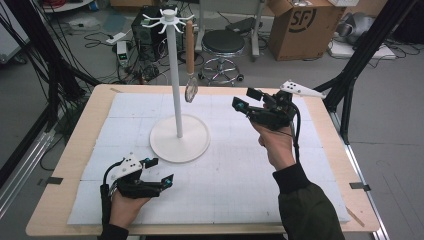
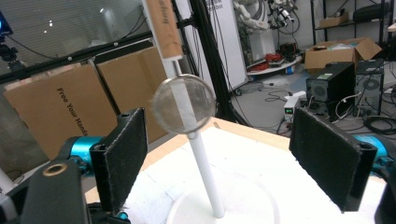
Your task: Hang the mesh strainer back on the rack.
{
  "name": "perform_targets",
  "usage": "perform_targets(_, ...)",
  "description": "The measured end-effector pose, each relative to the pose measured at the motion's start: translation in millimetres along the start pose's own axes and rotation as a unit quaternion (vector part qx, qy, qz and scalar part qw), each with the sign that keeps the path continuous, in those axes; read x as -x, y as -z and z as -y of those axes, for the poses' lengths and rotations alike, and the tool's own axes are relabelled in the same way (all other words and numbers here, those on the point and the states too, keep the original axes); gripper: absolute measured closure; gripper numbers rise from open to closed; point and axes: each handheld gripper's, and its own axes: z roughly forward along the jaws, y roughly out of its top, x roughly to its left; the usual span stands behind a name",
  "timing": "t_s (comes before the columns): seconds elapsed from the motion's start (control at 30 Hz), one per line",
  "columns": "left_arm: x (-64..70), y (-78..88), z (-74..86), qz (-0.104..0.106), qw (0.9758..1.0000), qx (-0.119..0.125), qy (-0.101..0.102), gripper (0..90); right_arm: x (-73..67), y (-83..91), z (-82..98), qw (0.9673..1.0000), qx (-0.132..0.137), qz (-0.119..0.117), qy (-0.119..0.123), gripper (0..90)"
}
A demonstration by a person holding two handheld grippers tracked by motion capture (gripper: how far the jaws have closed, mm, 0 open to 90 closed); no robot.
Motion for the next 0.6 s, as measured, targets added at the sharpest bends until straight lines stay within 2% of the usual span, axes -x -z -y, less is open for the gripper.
perform_targets(0.6,1.8,-0.4,-0.7,0.003,1.0,0.002,-0.003,17.4,5.6,24.4,33.3,0.9999,-0.011,0.002,-0.007,18.9)
